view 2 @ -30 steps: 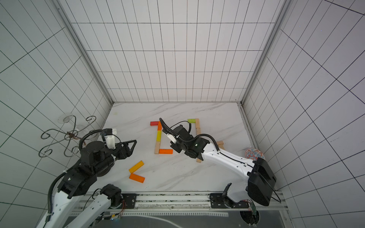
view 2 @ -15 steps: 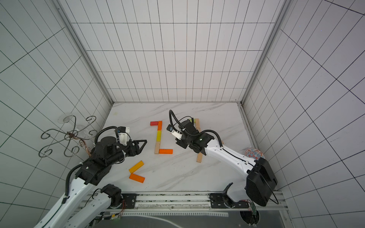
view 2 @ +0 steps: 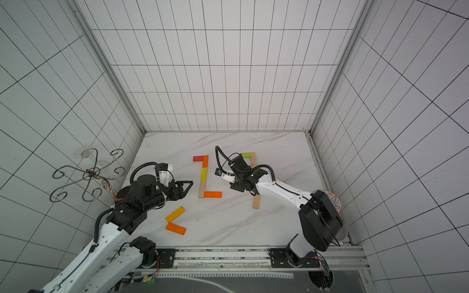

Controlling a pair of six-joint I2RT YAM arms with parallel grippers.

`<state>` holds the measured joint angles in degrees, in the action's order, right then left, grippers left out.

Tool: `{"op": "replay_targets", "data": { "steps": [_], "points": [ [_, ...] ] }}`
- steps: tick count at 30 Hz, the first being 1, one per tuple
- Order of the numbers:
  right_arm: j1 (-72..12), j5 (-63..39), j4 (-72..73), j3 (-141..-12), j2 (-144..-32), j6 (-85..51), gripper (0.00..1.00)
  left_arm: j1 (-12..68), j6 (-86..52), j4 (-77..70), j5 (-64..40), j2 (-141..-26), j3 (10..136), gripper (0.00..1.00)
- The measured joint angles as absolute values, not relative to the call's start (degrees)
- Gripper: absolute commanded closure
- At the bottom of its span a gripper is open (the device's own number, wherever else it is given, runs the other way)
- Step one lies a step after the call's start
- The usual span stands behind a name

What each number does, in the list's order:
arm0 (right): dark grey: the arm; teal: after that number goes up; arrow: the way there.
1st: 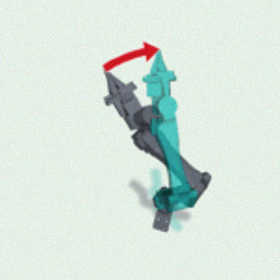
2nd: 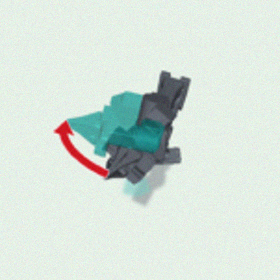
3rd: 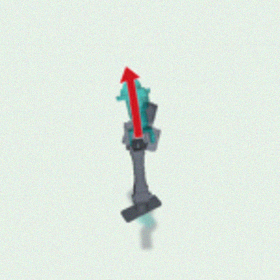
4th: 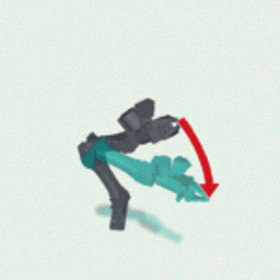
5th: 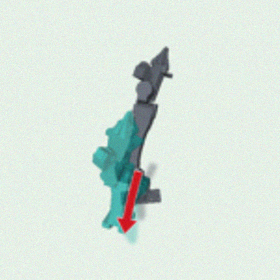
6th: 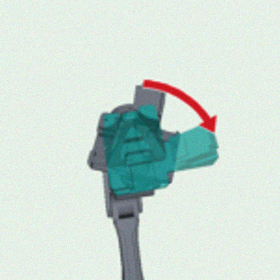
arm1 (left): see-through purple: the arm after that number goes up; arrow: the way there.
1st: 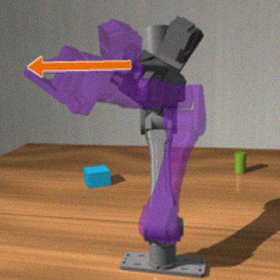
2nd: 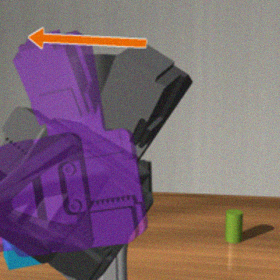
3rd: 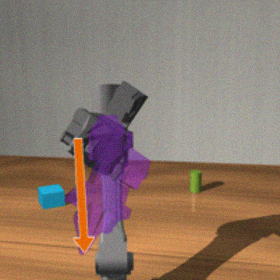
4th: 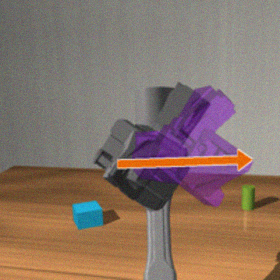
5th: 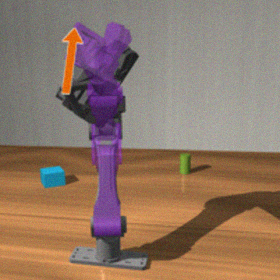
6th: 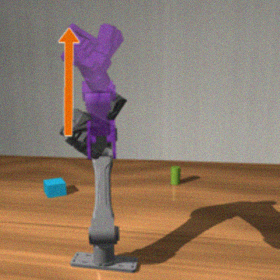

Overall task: Assemble a giraffe with building blocks
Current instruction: Assemble the building block at the center of the board.

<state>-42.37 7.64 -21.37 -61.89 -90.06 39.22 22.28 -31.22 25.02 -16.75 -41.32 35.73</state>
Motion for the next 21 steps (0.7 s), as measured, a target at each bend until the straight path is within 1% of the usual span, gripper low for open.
{"op": "replay_targets", "data": {
  "steps": [4, 9, 21],
  "points": [
    [-42.3, 8.3, -23.3, -61.9, -93.0, 41.9, 0.97, 22.3, -30.5, 25.0, -16.8, -41.4, 35.4, 0.29],
    [-42.3, 8.1, -22.8, -61.9, -93.1, 43.9, 0.95, 22.3, -29.5, 25.1, -16.6, -41.1, 35.4, 0.29],
    [-42.7, 6.3, -23.5, -61.9, -98.7, 45.2, 0.94, 22.3, -28.3, 25.5, -15.9, -40.9, 35.4, 0.29]
  ]
}}
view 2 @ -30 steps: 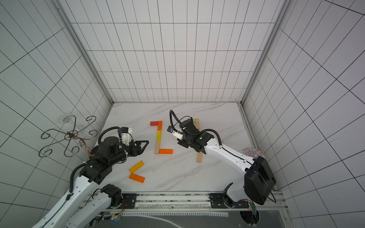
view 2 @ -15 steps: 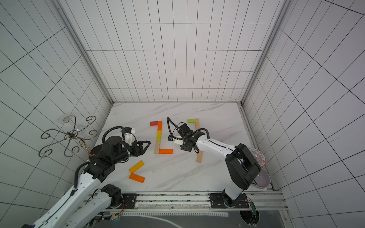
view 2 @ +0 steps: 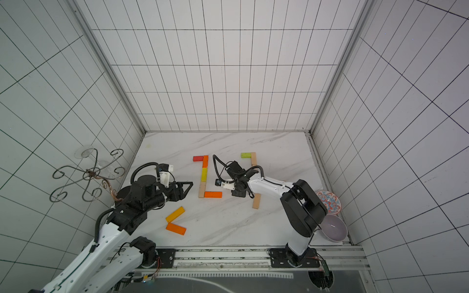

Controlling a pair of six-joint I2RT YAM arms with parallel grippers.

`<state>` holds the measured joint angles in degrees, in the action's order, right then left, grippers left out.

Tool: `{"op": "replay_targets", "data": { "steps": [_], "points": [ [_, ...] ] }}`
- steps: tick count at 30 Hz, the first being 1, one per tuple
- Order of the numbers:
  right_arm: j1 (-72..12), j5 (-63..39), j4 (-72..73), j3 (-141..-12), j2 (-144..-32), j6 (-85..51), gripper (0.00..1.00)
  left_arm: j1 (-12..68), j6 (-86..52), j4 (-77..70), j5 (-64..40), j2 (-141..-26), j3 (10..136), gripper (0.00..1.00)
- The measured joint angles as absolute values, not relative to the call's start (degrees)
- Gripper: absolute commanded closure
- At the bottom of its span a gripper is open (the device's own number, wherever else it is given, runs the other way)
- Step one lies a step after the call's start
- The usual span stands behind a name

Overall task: Assemble a giraffe with building blocks
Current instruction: Assemble the building block at the center of the board.

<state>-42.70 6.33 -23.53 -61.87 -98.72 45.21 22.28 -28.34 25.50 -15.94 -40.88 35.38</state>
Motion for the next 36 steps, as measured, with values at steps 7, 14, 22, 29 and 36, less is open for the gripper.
{"op": "replay_targets", "data": {
  "steps": [7, 14, 22, 29, 36],
  "points": [
    [-43.1, 5.8, -23.6, -61.9, -99.9, 45.3, 0.9, 22.3, -28.2, 25.5, -15.5, -41.1, 34.6, 0.29],
    [-44.9, 5.1, -23.6, -61.9, -102.4, 45.3, 0.81, 22.3, -28.2, 25.0, -15.5, -42.6, 34.6, 0.29],
    [-45.5, 5.3, -23.5, -61.9, -102.7, 45.1, 0.57, 22.3, -27.9, 25.0, -15.5, -43.5, 34.6, 0.29],
    [-45.8, 5.3, -23.3, -61.9, -102.8, 45.3, 0.62, 22.3, -27.4, 24.9, -15.5, -43.5, 34.6, 0.29],
    [-46.5, 5.6, -23.2, -61.9, -103.0, 45.3, 0.71, 22.3, -27.1, 24.6, -15.5, -43.7, 34.6, 0.29]
  ]
}}
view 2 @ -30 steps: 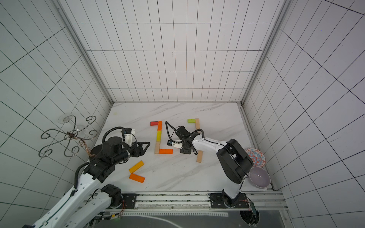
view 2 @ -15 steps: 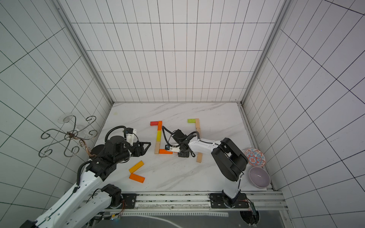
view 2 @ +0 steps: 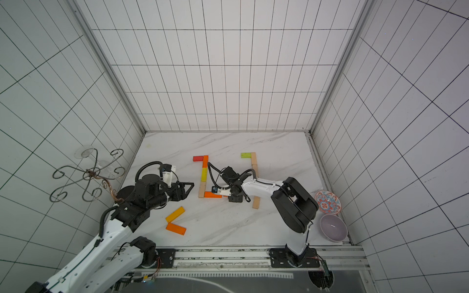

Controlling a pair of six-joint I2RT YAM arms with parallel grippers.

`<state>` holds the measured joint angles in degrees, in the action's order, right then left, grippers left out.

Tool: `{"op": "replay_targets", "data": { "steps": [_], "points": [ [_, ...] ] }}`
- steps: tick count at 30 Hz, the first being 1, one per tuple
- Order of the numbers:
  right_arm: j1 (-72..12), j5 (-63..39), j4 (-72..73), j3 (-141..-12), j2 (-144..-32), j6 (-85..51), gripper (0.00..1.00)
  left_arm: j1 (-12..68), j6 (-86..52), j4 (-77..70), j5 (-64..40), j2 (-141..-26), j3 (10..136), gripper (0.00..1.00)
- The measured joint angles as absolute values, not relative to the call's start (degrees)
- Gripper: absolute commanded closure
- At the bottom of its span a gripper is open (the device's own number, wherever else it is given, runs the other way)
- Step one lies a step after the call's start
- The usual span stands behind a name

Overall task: Assemble a giraffe with building blocks
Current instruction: Assemble the building block at the center of the board.

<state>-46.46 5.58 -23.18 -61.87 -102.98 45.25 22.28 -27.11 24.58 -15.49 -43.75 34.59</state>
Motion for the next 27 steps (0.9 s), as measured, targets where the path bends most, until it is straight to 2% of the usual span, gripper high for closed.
{"op": "replay_targets", "data": {
  "steps": [18, 27],
  "points": [
    [-47.3, 5.8, -22.9, -61.9, -103.0, 45.3, 0.75, 22.3, -26.9, 24.6, -15.5, -43.5, 34.6, 0.29],
    [-47.7, 5.8, -22.9, -61.9, -103.0, 45.4, 0.7, 22.3, -26.9, 24.6, -15.4, -43.5, 34.6, 0.29]
  ]
}}
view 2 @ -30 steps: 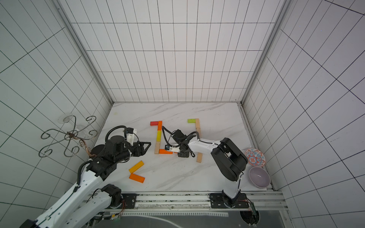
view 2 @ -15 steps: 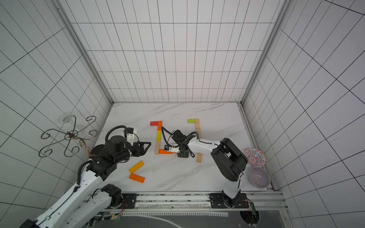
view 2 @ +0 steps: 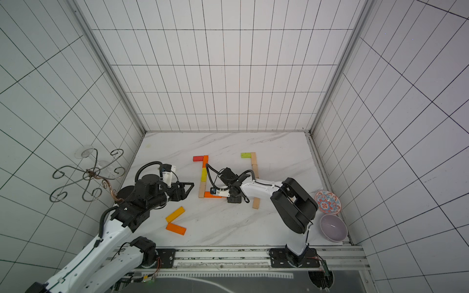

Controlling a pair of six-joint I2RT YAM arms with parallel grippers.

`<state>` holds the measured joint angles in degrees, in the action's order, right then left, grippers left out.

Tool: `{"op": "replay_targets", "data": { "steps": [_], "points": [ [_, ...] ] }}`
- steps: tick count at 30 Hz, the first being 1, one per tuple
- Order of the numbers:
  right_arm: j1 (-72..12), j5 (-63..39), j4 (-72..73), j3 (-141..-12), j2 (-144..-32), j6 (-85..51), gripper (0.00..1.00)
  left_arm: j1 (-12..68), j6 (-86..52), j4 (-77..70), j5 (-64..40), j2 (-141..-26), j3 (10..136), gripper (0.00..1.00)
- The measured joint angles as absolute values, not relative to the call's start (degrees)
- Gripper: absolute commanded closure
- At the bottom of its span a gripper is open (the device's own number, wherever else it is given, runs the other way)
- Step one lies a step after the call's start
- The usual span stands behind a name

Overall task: Assemble a giraffe with building blocks
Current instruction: Assemble the building block at the center of the board.

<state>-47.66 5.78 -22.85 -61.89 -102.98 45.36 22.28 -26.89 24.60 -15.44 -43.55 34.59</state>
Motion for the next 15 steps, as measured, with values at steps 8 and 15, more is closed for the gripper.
{"op": "replay_targets", "data": {
  "steps": [8, 15],
  "points": [
    [-47.7, 5.7, -22.8, -61.9, -103.0, 45.5, 0.69, 22.3, -26.7, 24.6, -15.4, -43.5, 34.6, 0.29],
    [-47.7, 5.7, -22.8, -61.9, -103.0, 45.5, 0.66, 22.3, -26.5, 24.6, -15.4, -43.6, 34.6, 0.29]
  ]
}}
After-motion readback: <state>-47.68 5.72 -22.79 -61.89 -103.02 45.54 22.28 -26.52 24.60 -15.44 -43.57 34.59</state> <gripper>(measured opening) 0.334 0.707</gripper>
